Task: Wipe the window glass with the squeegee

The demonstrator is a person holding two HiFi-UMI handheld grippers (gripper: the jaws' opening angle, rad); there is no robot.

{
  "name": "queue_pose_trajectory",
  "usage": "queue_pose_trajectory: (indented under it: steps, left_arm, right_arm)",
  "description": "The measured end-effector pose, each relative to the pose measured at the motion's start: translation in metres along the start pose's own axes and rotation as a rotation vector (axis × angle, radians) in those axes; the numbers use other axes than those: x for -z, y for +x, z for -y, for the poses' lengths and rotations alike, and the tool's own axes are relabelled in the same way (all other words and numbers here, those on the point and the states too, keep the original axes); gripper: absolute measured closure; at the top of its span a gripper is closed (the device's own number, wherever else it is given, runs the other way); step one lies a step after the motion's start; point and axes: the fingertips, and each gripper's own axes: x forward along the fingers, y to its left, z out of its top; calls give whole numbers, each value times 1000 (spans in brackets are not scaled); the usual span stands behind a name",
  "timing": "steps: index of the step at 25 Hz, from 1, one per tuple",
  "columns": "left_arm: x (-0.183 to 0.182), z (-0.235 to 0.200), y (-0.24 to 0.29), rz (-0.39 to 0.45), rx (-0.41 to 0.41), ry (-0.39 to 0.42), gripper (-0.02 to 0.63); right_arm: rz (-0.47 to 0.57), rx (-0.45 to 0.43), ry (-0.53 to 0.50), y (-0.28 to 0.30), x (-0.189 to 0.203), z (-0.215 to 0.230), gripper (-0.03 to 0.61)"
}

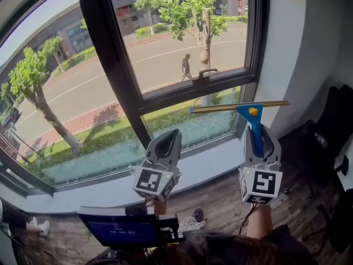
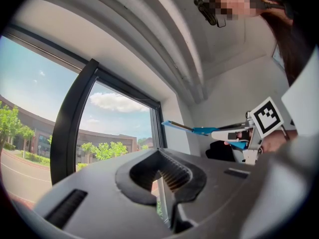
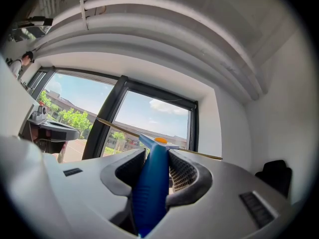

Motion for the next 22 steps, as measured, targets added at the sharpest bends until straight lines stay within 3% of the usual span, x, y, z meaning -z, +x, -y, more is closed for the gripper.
queue_pose_trajectory:
  steps: [8,12,22]
  left_arm:
    - [10,-35,60,12,3,-19,612]
    - [16,-46,95,21,53,-15,612]
    - [33,-76,142,7,88,-22,612]
  right_arm:
    - [5,25,-19,61,6,8,437]
    - [5,47,-19,95,12,11,437]
    - [-1,76,-3,150,27,10,437]
